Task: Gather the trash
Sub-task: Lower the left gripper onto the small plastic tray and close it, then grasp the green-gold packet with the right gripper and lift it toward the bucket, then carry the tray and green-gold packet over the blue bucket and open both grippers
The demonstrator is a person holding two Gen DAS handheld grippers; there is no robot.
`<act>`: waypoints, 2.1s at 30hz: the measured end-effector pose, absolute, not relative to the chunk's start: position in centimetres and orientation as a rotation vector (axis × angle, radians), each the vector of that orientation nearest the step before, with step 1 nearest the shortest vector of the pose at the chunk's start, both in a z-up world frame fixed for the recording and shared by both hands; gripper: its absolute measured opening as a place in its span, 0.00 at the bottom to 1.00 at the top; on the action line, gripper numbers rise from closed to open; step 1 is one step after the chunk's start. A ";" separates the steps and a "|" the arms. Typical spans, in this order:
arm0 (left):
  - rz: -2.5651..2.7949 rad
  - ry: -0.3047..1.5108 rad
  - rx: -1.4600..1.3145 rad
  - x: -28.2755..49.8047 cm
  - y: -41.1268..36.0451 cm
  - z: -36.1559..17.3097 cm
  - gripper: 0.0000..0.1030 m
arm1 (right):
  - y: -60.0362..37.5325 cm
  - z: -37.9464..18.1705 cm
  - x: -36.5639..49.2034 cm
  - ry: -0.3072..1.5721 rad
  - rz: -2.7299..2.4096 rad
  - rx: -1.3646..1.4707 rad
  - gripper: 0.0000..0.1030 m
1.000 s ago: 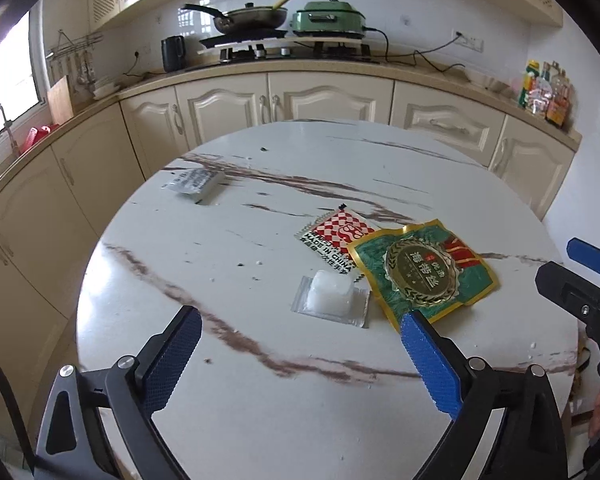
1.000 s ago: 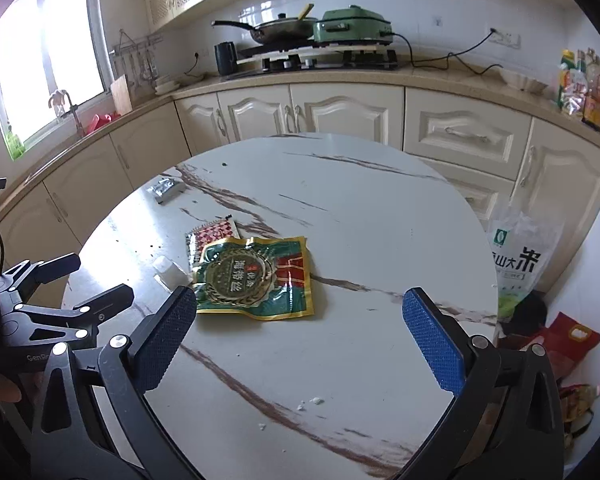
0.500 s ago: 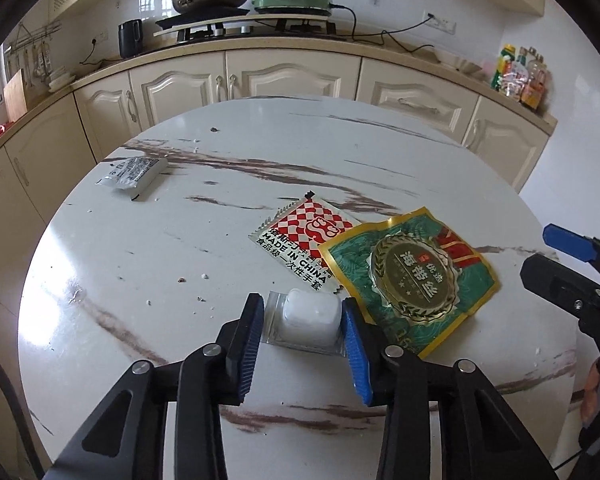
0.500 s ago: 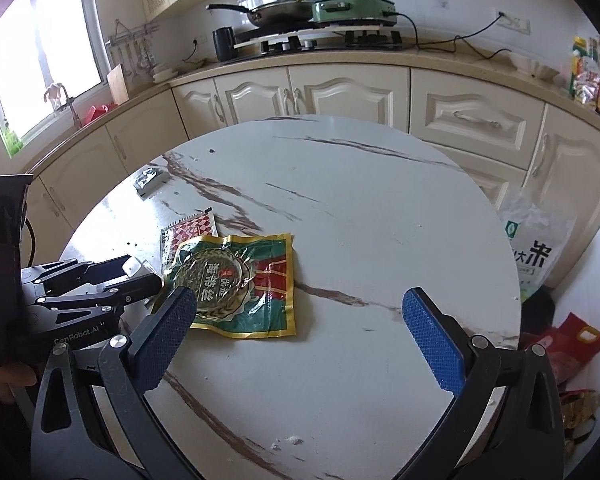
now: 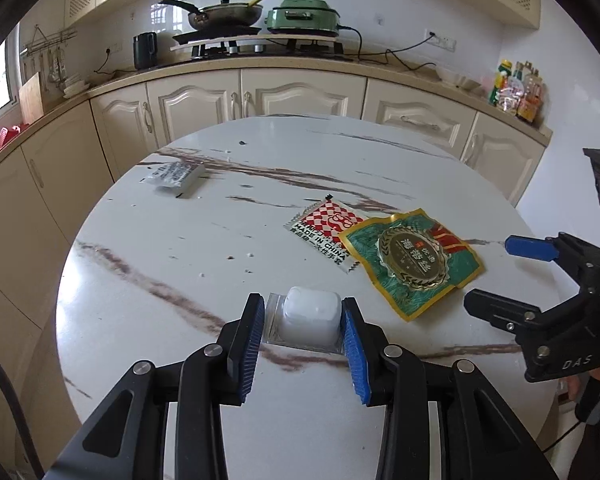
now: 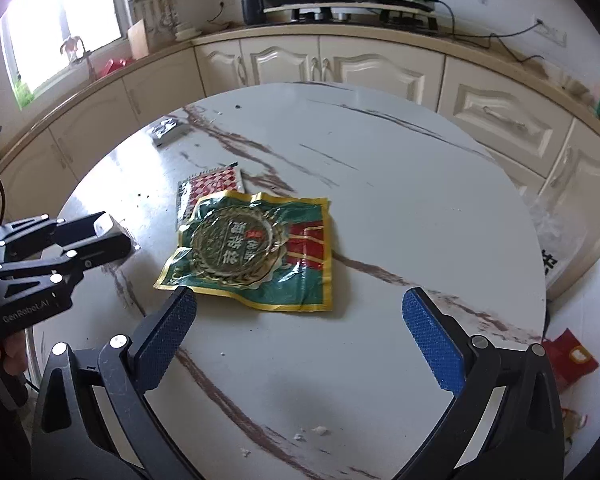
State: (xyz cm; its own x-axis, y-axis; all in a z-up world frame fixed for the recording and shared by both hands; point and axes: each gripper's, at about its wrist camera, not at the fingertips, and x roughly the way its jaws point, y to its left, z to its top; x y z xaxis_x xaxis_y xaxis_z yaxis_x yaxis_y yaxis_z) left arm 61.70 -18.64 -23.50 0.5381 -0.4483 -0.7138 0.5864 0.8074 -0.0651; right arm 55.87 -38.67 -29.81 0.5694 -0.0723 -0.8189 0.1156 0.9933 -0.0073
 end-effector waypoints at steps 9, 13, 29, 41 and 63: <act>-0.623 0.778 0.162 59.3 -15.1 -22.0 0.34 | -35.2 -31.4 57.7 0.982 -0.073 -0.195 0.93; -0.647 0.790 0.132 58.6 -14.1 -21.5 0.24 | -34.4 -31.3 58.8 0.973 -0.035 -0.215 0.62; -0.695 0.807 0.070 57.5 -12.0 -20.1 0.23 | -33.5 -28.6 57.8 0.878 0.064 -0.132 0.01; -0.684 0.760 0.020 55.0 -7.5 -17.7 0.22 | -28.8 -24.3 57.0 0.777 0.122 -0.121 0.01; -0.530 0.709 -0.085 50.5 6.9 -15.7 0.00 | -12.5 -22.5 60.7 0.717 0.364 -0.223 0.01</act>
State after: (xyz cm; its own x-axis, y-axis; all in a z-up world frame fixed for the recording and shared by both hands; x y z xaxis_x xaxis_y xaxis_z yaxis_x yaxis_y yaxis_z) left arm 50.50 6.88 -15.65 0.6333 -0.4906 -0.5985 0.4344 0.8654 -0.2496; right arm 60.74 -12.52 -22.47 0.6953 0.2474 -0.6748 -0.3984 0.9141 -0.0754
